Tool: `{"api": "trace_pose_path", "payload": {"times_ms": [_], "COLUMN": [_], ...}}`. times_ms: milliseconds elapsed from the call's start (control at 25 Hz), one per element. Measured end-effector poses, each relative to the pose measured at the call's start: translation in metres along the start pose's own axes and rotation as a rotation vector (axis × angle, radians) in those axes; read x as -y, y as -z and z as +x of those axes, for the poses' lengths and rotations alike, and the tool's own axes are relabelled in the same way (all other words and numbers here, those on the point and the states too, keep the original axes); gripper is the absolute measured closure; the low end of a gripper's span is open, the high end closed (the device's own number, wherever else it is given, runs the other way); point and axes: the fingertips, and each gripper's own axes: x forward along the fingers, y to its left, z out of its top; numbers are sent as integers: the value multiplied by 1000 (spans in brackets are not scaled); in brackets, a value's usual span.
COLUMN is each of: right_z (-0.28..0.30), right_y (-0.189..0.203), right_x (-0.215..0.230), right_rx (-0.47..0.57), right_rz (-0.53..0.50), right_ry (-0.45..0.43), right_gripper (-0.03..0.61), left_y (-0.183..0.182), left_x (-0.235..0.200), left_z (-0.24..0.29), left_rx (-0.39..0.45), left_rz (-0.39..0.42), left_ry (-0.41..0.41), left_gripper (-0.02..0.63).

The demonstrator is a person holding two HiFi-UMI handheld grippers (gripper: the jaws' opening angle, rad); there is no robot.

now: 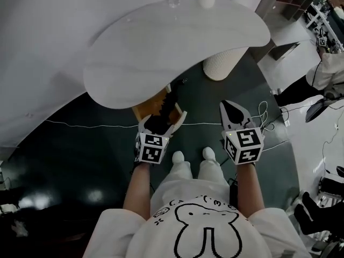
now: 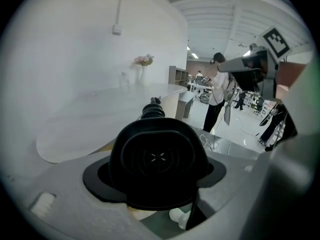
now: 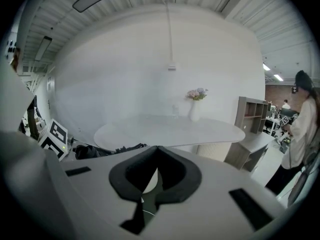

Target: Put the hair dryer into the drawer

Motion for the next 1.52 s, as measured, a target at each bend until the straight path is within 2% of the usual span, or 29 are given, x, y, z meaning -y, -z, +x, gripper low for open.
{"api": "trace_pose_path", "payload": {"times_ms": [240, 600, 1040, 1400, 1520], "right_z": [4, 21, 27, 30, 31], "right_y": [15, 30, 42, 52, 56], "right_x": [-6, -24, -27, -29, -33], "right_rx": [-43, -94, -122, -154, -162], "right_rz": [0, -17, -19, -18, -18], "right_ry": [-1, -55, -63, -69, -78], "right_gripper": [577, 577, 577, 577, 577], "left_y": [20, 41, 59, 79, 78], "left_x": [-12, -28, -43, -60, -66], "left_z": [15, 37, 63, 88, 92], "left_rx": [-70, -153, -250, -353, -363], "left_rz": [-39, -91, -70, -122, -111], "left_ry": [-10, -36, -99, -168, -194], "left_gripper": [253, 253, 253, 253, 253]}}
